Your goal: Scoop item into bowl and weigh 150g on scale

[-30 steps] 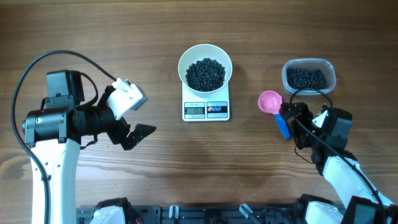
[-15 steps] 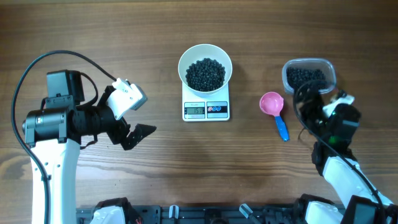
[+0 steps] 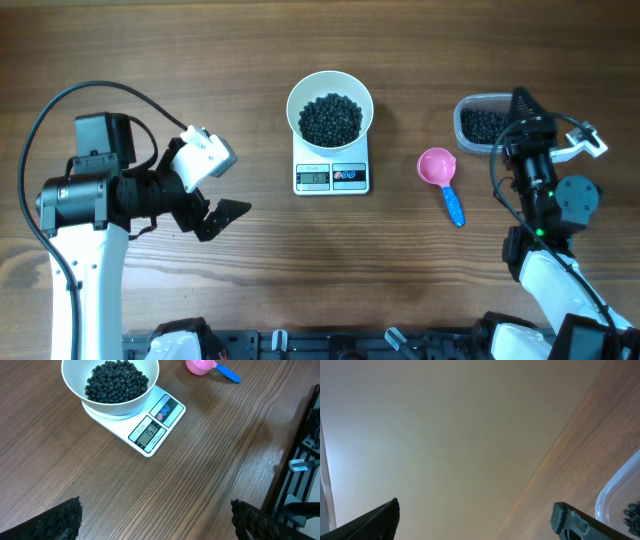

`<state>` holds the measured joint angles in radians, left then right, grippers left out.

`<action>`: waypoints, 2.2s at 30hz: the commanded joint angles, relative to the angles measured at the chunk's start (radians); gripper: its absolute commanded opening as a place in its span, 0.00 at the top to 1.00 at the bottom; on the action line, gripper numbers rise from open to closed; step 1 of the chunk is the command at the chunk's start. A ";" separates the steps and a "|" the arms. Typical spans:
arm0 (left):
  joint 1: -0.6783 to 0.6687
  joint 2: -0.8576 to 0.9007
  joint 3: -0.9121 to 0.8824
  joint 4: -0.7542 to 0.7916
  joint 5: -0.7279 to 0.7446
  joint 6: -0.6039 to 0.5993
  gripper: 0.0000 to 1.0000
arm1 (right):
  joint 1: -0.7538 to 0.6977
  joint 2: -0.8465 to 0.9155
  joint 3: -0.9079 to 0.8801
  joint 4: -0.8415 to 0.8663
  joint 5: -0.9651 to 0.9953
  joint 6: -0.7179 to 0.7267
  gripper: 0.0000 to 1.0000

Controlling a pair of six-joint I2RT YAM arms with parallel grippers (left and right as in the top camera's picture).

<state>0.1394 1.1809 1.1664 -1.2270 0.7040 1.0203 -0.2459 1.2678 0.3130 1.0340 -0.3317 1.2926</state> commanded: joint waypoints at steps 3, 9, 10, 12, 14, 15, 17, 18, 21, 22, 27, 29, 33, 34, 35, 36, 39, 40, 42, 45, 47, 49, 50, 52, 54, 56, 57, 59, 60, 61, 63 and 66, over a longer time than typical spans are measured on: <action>-0.001 -0.009 0.009 0.000 0.000 0.020 0.00 | 0.000 0.002 0.002 -0.021 0.160 0.204 0.00; -0.001 -0.009 0.009 0.000 0.000 0.020 0.00 | 0.005 0.002 0.094 -0.198 -0.008 0.072 0.00; -0.001 -0.009 0.009 0.000 0.000 0.020 0.00 | 0.007 0.002 0.144 -0.311 -0.031 0.050 0.00; -0.001 -0.009 0.009 0.000 0.000 0.020 0.00 | 0.007 0.002 0.259 -0.531 -0.053 -0.022 0.00; -0.001 -0.009 0.009 0.000 0.000 0.020 0.00 | 0.007 0.002 0.367 -0.676 -0.055 -0.125 0.00; -0.001 -0.009 0.009 0.000 0.000 0.020 0.00 | 0.007 0.002 0.411 -0.723 -0.055 -0.166 0.00; -0.001 -0.009 0.009 0.000 0.000 0.020 0.00 | 0.007 0.002 0.516 -0.834 -0.055 -0.258 0.00; -0.001 -0.009 0.009 0.000 0.000 0.020 0.00 | 0.007 0.002 0.565 -0.909 -0.055 -0.301 0.00; -0.001 -0.009 0.009 0.000 0.000 0.020 0.00 | 0.007 0.002 0.639 -1.073 -0.050 -0.382 0.00; -0.001 -0.009 0.009 0.000 0.000 0.020 0.00 | 0.007 0.002 0.662 -1.141 -0.050 -0.415 0.00; -0.001 -0.009 0.009 0.000 0.000 0.020 0.00 | 0.007 0.002 0.737 -1.382 -0.051 -0.589 0.00; -0.001 -0.009 0.009 0.000 0.000 0.020 0.00 | 0.007 0.002 0.759 -1.465 -0.051 -0.678 0.00; -0.001 -0.009 0.009 0.000 0.000 0.020 0.00 | 0.007 0.002 0.819 -1.727 -0.051 -0.885 0.01; -0.001 -0.009 0.009 0.000 0.000 0.020 0.00 | 0.007 0.002 0.830 -1.785 -0.051 -0.931 0.00; -0.001 -0.009 0.009 0.000 0.000 0.020 0.00 | 0.007 0.002 0.835 -1.861 -0.051 -1.004 0.00; -0.001 -0.009 0.009 0.000 0.000 0.020 0.00 | 0.007 0.002 0.835 -1.911 -0.050 -1.048 0.00; -0.001 -0.009 0.009 0.000 0.000 0.020 0.00 | 0.007 0.002 0.835 -2.057 -0.059 -1.146 0.00; -0.001 -0.009 0.009 0.000 0.000 0.020 0.00 | 0.007 0.002 0.833 -2.095 -0.084 -1.165 0.00; -0.001 -0.009 0.009 0.000 0.000 0.020 0.00 | 0.007 0.002 0.816 -2.111 -0.138 -1.205 0.00; -0.001 -0.009 0.009 0.000 0.000 0.020 0.00 | 0.007 0.003 0.769 -2.094 -0.151 -1.247 0.01; -0.001 -0.009 0.009 0.000 0.000 0.020 0.00 | 0.007 0.003 0.698 -2.033 -0.157 -1.249 0.02; -0.001 -0.009 0.009 0.000 0.000 0.020 0.00 | 0.007 0.003 0.631 -1.981 -0.156 -1.248 0.05; -0.001 -0.009 0.009 0.000 0.000 0.020 0.00 | 0.007 0.003 0.578 -1.942 -0.157 -1.248 0.11; -0.001 -0.009 0.009 0.000 0.000 0.020 0.00 | 0.007 0.003 0.509 -1.885 -0.157 -1.248 0.17; -0.001 -0.009 0.009 0.000 0.000 0.020 0.00 | 0.007 0.003 0.438 -1.794 -0.158 -1.236 0.19; -0.001 -0.009 0.009 0.000 0.000 0.020 0.00 | 0.007 0.003 0.386 -1.731 -0.164 -1.236 0.20; -0.001 -0.009 0.009 0.000 0.000 0.020 0.00 | 0.007 0.005 0.359 -1.699 -0.164 -1.237 0.21; -0.001 -0.009 0.009 0.000 0.000 0.020 0.00 | 0.007 0.007 0.315 -1.647 -0.164 -1.237 0.31; -0.001 -0.009 0.009 0.000 0.000 0.020 0.00 | 0.007 0.011 0.288 -1.611 -0.164 -1.238 0.39; -0.001 -0.009 0.009 0.000 0.000 0.020 0.00 | 0.007 0.018 0.269 -1.575 -0.164 -1.241 0.42; -0.001 -0.009 0.009 0.000 0.000 0.020 0.00 | 0.007 0.032 0.241 -1.501 -0.164 -1.241 0.43; -0.001 -0.009 0.009 0.000 0.000 0.020 0.00 | 0.007 0.078 0.222 -1.405 -0.162 -1.285 0.31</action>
<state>0.1394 1.1809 1.1664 -1.2270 0.7040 1.0199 -0.2428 1.2999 0.5549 -0.4221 -0.4793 0.0570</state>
